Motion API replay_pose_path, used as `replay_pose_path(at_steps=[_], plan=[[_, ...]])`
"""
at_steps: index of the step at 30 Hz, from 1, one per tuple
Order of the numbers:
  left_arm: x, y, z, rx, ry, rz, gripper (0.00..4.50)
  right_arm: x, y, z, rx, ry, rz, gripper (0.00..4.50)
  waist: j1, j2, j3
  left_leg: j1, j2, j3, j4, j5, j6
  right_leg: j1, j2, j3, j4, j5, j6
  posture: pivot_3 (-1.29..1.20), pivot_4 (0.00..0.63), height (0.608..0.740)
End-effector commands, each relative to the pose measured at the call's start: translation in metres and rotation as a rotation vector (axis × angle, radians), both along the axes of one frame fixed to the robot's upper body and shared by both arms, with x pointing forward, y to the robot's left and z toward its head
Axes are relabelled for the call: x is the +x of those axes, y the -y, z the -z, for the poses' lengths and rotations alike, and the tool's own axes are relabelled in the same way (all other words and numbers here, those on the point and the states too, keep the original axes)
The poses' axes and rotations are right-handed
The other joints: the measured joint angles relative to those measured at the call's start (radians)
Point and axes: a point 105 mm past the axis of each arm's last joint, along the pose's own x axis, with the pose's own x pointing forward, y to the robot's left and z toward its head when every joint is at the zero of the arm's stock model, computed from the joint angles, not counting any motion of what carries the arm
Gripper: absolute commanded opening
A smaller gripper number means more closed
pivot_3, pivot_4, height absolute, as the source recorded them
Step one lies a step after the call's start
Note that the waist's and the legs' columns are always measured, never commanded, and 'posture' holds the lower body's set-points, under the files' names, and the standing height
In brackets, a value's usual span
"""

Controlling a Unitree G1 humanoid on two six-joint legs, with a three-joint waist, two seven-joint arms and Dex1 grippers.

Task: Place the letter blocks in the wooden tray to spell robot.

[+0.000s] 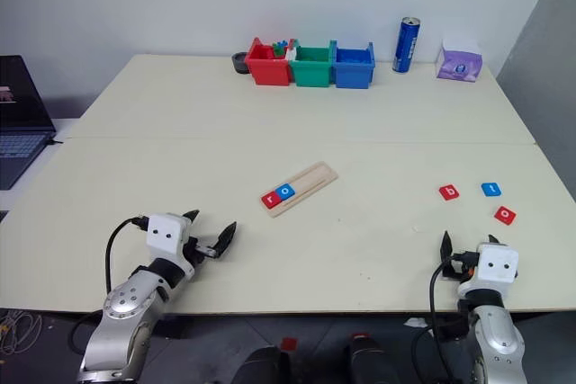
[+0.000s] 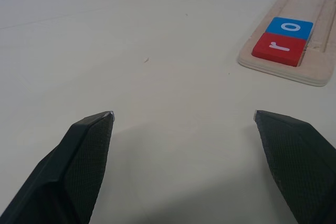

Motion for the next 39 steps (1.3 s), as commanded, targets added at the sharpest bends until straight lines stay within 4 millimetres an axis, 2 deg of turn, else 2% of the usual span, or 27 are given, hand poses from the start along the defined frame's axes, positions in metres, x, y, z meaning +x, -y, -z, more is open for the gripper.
replay_pose_path(at_steps=[1, 20, 24, 31, 34, 39], plan=[[-0.001, 0.002, -0.016, -0.001, 0.071, 0.016, 4.5, 0.0, 0.003, -0.009, -0.005, 0.04, 0.011, 4.47, 0.0, 0.0, 0.0, 0.0, 0.0, 0.0, 0.0, 0.0, 0.0, 0.0, 0.0, 0.0, 0.0, 0.0, 0.0, 0.0, 0.15, 0.74], [0.006, 0.014, -0.028, -0.001, 0.131, 0.073, 4.5, 0.001, -0.006, -0.011, -0.004, 0.045, -0.028, 4.47, 0.0, 0.0, 0.0, 0.0, 0.0, 0.0, 0.0, 0.0, 0.0, 0.0, 0.0, 0.0, 0.0, 0.0, 0.0, 0.0, 0.15, 0.74], [0.006, 0.019, -0.029, -0.006, 0.132, 0.132, 4.5, 0.001, -0.009, -0.012, -0.005, 0.046, -0.047, 4.47, 0.0, 0.0, 0.0, 0.0, 0.0, 0.0, 0.0, 0.0, 0.0, 0.0, 0.0, 0.0, 0.0, 0.0, 0.0, 0.0, 0.15, 0.74], [0.013, 0.016, -0.032, -0.017, 0.132, 0.155, 4.5, 0.0, -0.02, -0.014, -0.019, 0.05, -0.107, 4.47, 0.0, 0.0, 0.0, 0.0, 0.0, 0.001, 0.0, 0.0, 0.0, 0.0, 0.0, 0.0, 0.0, 0.0, 0.0, 0.0, 0.15, 0.74], [0.015, 0.024, -0.029, -0.001, 0.101, 0.234, 4.5, 0.004, -0.042, -0.021, -0.015, 0.05, -0.252, 4.47, -0.001, 0.0, 0.0, 0.0, 0.0, 0.001, 0.0, 0.0, 0.0, 0.0, 0.001, -0.001, 0.0, 0.0, 0.0, 0.0, 0.15, 0.74], [0.029, 0.033, -0.03, 0.005, 0.067, 0.277, 4.5, 0.002, -0.107, -0.048, 0.045, 0.034, -0.664, 4.47, 0.0, 0.0, 0.0, 0.0, -0.001, 0.0, 0.0, 0.0, 0.0, 0.0, 0.001, -0.001, 0.0, 0.0, 0.0, 0.0, 0.15, 0.74]])
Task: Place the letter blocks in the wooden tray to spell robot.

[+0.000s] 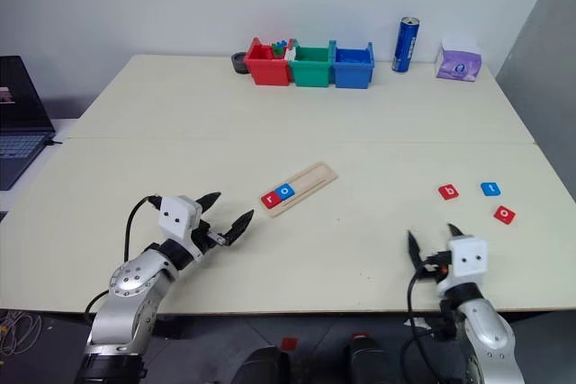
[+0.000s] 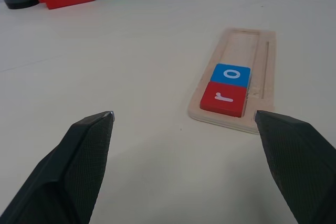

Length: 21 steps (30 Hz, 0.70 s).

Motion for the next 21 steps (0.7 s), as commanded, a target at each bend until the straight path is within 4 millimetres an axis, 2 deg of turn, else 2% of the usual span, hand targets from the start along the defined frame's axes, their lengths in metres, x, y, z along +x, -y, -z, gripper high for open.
replay_pose_path(at_steps=[1, 4, 7, 14, 21], plan=[[0.01, 0.009, -0.008, 0.004, -0.008, 0.043, 4.5, -0.007, -0.047, -0.033, 0.035, 0.026, -0.292, 4.47, 0.0, 0.0, 0.0, 0.0, 0.0, 0.0, 0.0, 0.0, 0.0, 0.0, 0.0, 0.0, 0.0, 0.0, 0.0, 0.0, 0.15, 0.74], [0.02, 0.017, -0.009, 0.03, -0.031, 0.066, 4.5, -0.017, -0.069, -0.042, -0.008, -0.007, -0.472, 4.47, 0.001, -0.001, 0.0, -0.001, 0.0, -0.001, 0.0, 0.0, 0.0, 0.0, 0.0, -0.001, 0.0, 0.0, 0.0, 0.0, 0.15, 0.74], [0.03, 0.024, -0.01, 0.086, -0.042, 0.093, 4.5, -0.024, -0.08, -0.047, -0.047, -0.036, -0.575, 4.47, 0.002, -0.002, 0.0, -0.001, -0.001, -0.001, 0.0, 0.0, 0.0, 0.0, 0.0, -0.002, -0.001, 0.0, 0.0, 0.0, 0.15, 0.74], [0.047, 0.036, -0.007, 0.149, -0.105, 0.186, 4.5, -0.029, -0.089, -0.055, -0.067, -0.04, -0.647, 4.47, 0.002, -0.003, 0.0, -0.002, -0.001, -0.001, 0.0, 0.0, 0.0, 0.0, 0.0, -0.003, 0.0, 0.0, 0.0, 0.0, 0.15, 0.74], [0.048, 0.042, 0.0, 0.16, -0.168, 0.246, 4.5, -0.034, -0.09, -0.056, -0.08, -0.049, -0.659, 4.47, 0.001, -0.003, 0.0, -0.002, -0.001, -0.001, 0.0, 0.0, 0.0, 0.0, 0.0, -0.003, -0.001, 0.0, 0.0, 0.0, 0.15, 0.74]])
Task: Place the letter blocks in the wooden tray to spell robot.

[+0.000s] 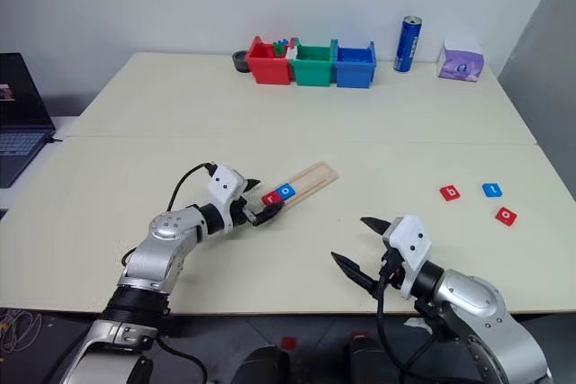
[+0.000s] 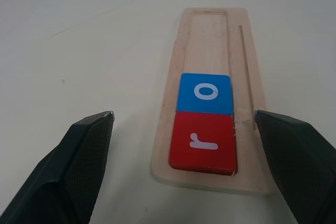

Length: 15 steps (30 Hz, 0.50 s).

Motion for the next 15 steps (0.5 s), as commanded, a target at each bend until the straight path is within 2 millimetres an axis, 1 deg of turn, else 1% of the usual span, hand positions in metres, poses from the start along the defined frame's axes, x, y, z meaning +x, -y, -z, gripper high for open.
replay_pose_path(at_steps=[1, 7, 15], plan=[[0.0, 0.004, -0.004, 0.015, -0.004, 0.044, 4.5, -0.007, -0.006, -0.013, 0.013, 0.043, -0.038, 4.47, 0.0, 0.0, 0.0, 0.0, 0.0, 0.0, 0.0, 0.0, 0.0, 0.0, 0.0, 0.0, 0.0, 0.0, 0.0, 0.0, 0.15, 0.74], [-0.001, 0.009, -0.001, 0.046, -0.013, 0.08, 4.5, -0.01, -0.008, -0.012, 0.013, 0.039, -0.044, 4.47, 0.0, 0.0, 0.0, 0.0, 0.0, 0.0, 0.0, 0.0, 0.0, 0.0, 0.0, 0.0, 0.0, 0.0, 0.0, 0.0, 0.15, 0.74], [-0.001, 0.007, 0.009, 0.102, -0.065, 0.081, 4.5, -0.013, -0.009, -0.009, 0.017, 0.026, -0.052, 4.47, 0.0, 0.0, 0.0, 0.0, 0.0, 0.0, 0.0, 0.0, 0.0, 0.0, 0.0, 0.0, 0.0, 0.0, 0.0, 0.0, 0.15, 0.74]])
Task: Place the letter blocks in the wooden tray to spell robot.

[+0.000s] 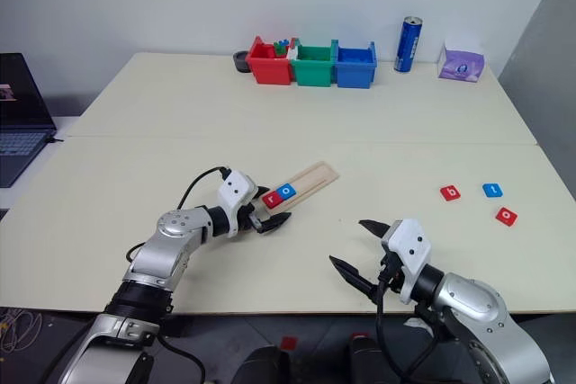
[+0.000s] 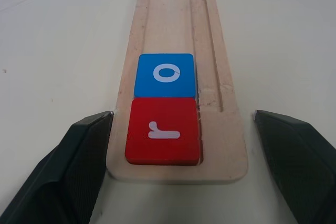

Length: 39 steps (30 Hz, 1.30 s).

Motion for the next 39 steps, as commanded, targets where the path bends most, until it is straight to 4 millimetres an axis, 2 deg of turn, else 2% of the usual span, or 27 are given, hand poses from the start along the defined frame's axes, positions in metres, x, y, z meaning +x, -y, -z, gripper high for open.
replay_pose_path(at_steps=[1, 8, 11, 13, 19, 22, 26, 29, 32, 37, 39], plan=[[0.002, -0.003, 0.002, 0.042, -0.019, -0.001, 4.5, -0.007, -0.007, -0.008, 0.016, 0.027, -0.043, 4.47, 0.0, 0.0, 0.0, 0.0, 0.0, 0.0, 0.0, 0.0, 0.0, 0.0, 0.0, 0.0, 0.0, 0.0, 0.0, 0.0, 0.15, 0.74], [0.003, -0.007, 0.008, 0.033, -0.086, -0.037, 4.5, -0.008, -0.008, -0.007, 0.006, 0.03, -0.051, 4.47, 0.0, 0.0, -0.001, 0.0, 0.0, 0.0, 0.0, 0.0, 0.0, 0.0, 0.0, 0.0, 0.0, 0.0, 0.0, 0.0, 0.15, 0.74], [0.002, -0.007, 0.009, 0.042, -0.1, -0.031, 3.99, -0.008, -0.009, -0.007, 0.003, 0.033, -0.054, 4.5, 0.0, 0.0, -0.001, 0.001, 0.0, 0.0, 0.001, 0.0, 0.0, 0.0, 0.0, 0.0, 0.001, 0.0, 0.0, 0.0, 0.15, 0.74], [0.001, -0.007, 0.009, 0.045, -0.105, -0.027, 3.41, -0.008, -0.009, -0.007, 0.003, 0.034, -0.055, 4.5, 0.0, 0.0, -0.001, 0.001, 0.0, 0.0, 0.001, 0.0, 0.0, 0.001, 0.0, 0.0, 0.001, 0.0, 0.0, 0.0, 0.15, 0.74], [-0.002, -0.004, 0.007, 0.051, -0.105, 0.007, 3.38, -0.009, -0.009, -0.007, 0.004, 0.033, -0.055, 4.5, -0.001, 0.0, -0.001, 0.001, 0.0, 0.0, 0.0, 0.0, 0.0, 0.001, 0.0, 0.0, 0.001, 0.0, 0.0, 0.0, 0.15, 0.74], [-0.009, 0.003, 0.002, 0.046, -0.099, 0.089, 3.38, -0.009, -0.008, -0.006, 0.002, 0.032, -0.049, 4.5, -0.001, 0.0, -0.001, 0.001, 0.0, 0.0, 0.0, 0.0, 0.0, 0.0, 0.0, 0.0, 0.0, 0.0, 0.0, 0.0, 0.15, 0.74], [-0.03, 0.02, -0.004, 0.071, -0.073, 0.305, 3.38, -0.013, 0.003, -0.005, -0.016, 0.014, -0.029, 4.5, 0.0, 0.0, -0.001, 0.0, 0.0, 0.0, 0.0, 0.0, 0.0, 0.0, 0.0, 0.0, 0.0, 0.0, 0.0, 0.0, 0.15, 0.74], [-0.043, 0.03, -0.004, 0.093, -0.086, 0.427, 3.38, -0.023, 0.014, 0.004, -0.081, -0.035, -0.051, 4.5, 0.008, -0.001, -0.001, -0.001, -0.001, 0.0, 0.0, 0.0, 0.0, 0.0, -0.001, 0.0, -0.001, 0.0, 0.001, 0.0, 0.15, 0.74], [-0.055, 0.043, -0.002, 0.129, -0.068, 0.561, 3.38, -0.023, 0.033, 0.006, -0.134, -0.047, -0.014, 4.5, 0.007, -0.001, -0.001, -0.001, -0.001, 0.0, 0.001, 0.0, 0.0, 0.0, -0.001, 0.0, -0.001, 0.0, 0.001, 0.0, 0.15, 0.74], [-0.065, 0.062, -0.001, 0.15, -0.055, 0.72, 3.38, -0.023, 0.062, 0.002, -0.221, -0.055, 0.004, 4.5, 0.004, -0.001, -0.001, -0.001, -0.001, 0.001, 0.002, 0.0, 0.0, 0.001, 0.0, 0.0, 0.0, 0.0, 0.001, 0.0, 0.15, 0.74], [-0.065, 0.066, -0.001, 0.152, -0.047, 0.751, 3.38, -0.022, 0.068, 0.0, -0.236, -0.048, 0.014, 4.5, 0.004, -0.002, -0.001, -0.001, -0.002, 0.001, 0.002, 0.0, 0.0, 0.001, 0.001, 0.0, 0.0, 0.0, 0.001, 0.0, 0.15, 0.74]])
